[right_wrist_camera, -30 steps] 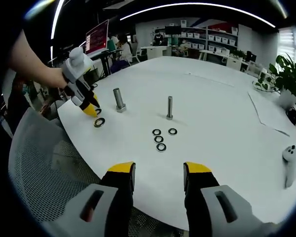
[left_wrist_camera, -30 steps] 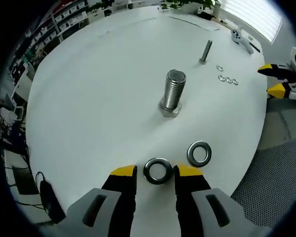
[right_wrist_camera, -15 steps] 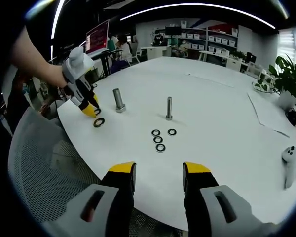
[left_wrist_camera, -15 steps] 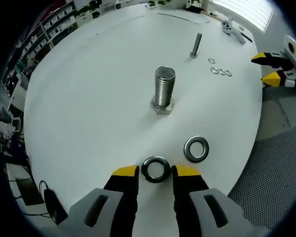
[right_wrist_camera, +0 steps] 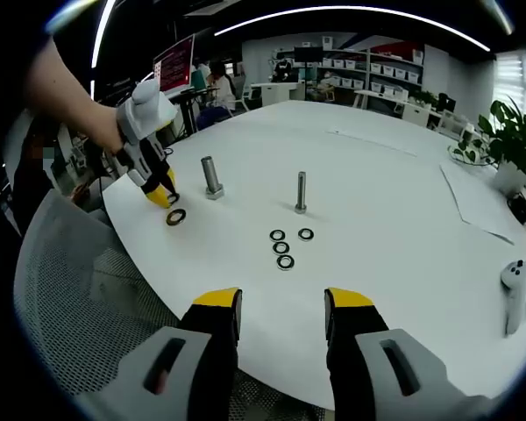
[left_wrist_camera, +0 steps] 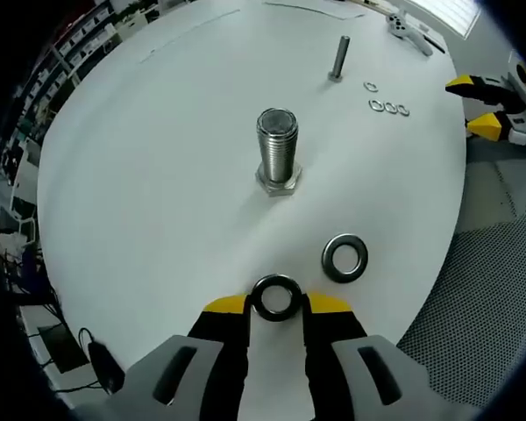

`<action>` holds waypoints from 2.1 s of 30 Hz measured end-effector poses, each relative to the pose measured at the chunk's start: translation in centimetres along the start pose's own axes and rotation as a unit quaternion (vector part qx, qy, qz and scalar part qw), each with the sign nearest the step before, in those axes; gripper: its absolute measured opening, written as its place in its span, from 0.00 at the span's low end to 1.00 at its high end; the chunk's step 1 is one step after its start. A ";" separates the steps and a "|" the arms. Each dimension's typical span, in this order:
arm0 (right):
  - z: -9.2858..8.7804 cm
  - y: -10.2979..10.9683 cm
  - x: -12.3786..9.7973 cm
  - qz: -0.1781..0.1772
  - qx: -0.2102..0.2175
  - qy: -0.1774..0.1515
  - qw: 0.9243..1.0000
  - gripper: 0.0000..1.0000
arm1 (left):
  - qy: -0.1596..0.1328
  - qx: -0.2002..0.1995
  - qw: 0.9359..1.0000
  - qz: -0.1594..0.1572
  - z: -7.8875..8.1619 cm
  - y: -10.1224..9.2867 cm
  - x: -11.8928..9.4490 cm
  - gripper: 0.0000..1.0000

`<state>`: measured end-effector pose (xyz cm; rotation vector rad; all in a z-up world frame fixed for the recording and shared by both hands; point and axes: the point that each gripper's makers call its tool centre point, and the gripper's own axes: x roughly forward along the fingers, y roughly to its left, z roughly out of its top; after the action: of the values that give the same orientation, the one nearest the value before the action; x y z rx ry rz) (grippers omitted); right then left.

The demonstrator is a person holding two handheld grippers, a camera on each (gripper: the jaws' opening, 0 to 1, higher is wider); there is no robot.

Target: Place the washer onto the threaded stud by aligning its center hole with the stud, sliding it down to the base, and recovering from edge contact or off-axis alignment until the washer reaches the visible bottom stop.

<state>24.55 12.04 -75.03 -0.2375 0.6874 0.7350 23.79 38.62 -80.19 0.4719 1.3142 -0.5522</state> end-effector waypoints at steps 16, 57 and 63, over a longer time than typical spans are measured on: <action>0.1 -0.2 0.0 -0.004 0.005 -0.003 1.000 0.39 | 0.051 0.026 0.998 -0.017 0.1 0.2 0.0 0.23; 0.1 0.1 0.2 0.001 0.002 0.001 1.000 0.37 | 0.008 0.018 1.000 -0.016 0.4 1.0 -0.7 0.18; 0.3 0.1 0.2 0.001 0.002 -0.002 1.000 0.37 | -0.009 0.018 1.000 -0.013 1.8 1.9 -2.0 0.18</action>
<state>24.74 12.39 -74.91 -0.2321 0.6847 0.7361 26.03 39.21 -77.86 0.4793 1.2966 -0.6010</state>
